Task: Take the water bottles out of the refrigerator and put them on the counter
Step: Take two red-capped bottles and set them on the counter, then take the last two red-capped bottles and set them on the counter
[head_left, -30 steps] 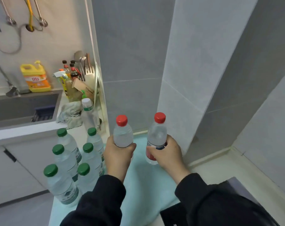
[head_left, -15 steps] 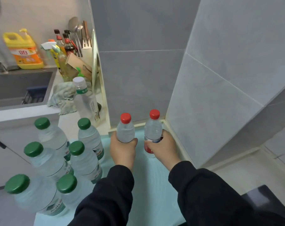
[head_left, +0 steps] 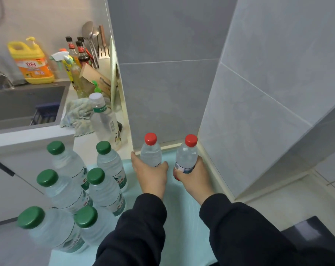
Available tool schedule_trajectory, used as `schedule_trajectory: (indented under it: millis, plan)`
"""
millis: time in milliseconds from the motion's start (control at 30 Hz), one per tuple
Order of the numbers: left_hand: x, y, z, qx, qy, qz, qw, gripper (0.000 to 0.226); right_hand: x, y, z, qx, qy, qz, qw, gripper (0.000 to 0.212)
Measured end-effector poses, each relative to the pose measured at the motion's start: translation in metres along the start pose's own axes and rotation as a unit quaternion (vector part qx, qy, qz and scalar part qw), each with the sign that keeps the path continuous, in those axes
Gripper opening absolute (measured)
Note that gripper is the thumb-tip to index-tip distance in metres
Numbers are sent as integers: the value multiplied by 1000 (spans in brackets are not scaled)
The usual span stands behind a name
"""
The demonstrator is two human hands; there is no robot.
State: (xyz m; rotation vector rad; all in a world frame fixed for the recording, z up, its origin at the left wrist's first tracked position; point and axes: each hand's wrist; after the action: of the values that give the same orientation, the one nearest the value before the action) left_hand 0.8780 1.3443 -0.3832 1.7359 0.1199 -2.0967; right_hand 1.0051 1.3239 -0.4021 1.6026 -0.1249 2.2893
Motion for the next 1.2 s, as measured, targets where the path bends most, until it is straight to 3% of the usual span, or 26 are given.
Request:
schedule_trajectory:
  millis: [33, 100, 200, 300, 433, 600, 900, 1067, 1200]
  plan:
    - [-9, 7, 2, -14, -1, 3, 1000, 105, 0, 3, 1, 0, -2, -8, 1000, 39]
    - [-29, 28, 10, -29, 15, -30, 999, 115, 2, 13, 3, -2, -12, -31, 999, 44]
    - [-60, 69, 25, 1, 51, -126, 991, 111, 14, 31, 13, -9, -3, -62, 998, 77]
    - [-99, 92, 51, 20, 82, -202, 976, 109, 44, 44, 26, -47, 23, -45, 998, 77]
    - [-167, 86, 104, 15, 98, -285, 953, 100, 122, 57, 41, -115, 22, 67, 991, 79]
    - [-232, 64, 185, -30, 40, -384, 922, 104, 251, 91, 36, -114, 35, 244, 962, 98]
    - [-274, 96, 353, -172, -29, -425, 888, 106, 381, 176, -8, -57, 0, 420, 906, 86]
    - [-268, 175, 455, -264, -103, -453, 846, 106, 415, 253, -27, 17, -83, 506, 858, 85]
    - [-244, 264, 521, -350, -166, -449, 805, 94, 428, 327, -48, 112, -197, 544, 808, 86]
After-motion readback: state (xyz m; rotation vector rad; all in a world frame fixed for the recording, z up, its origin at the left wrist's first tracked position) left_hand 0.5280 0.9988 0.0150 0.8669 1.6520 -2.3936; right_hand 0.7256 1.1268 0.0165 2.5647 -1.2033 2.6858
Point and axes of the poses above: each hand's wrist, its own y-axis away from the middle knuckle, its own z-axis out of the back of the hand, x = y × z, and after that the axes turned 6 degrees about -y, right-handed
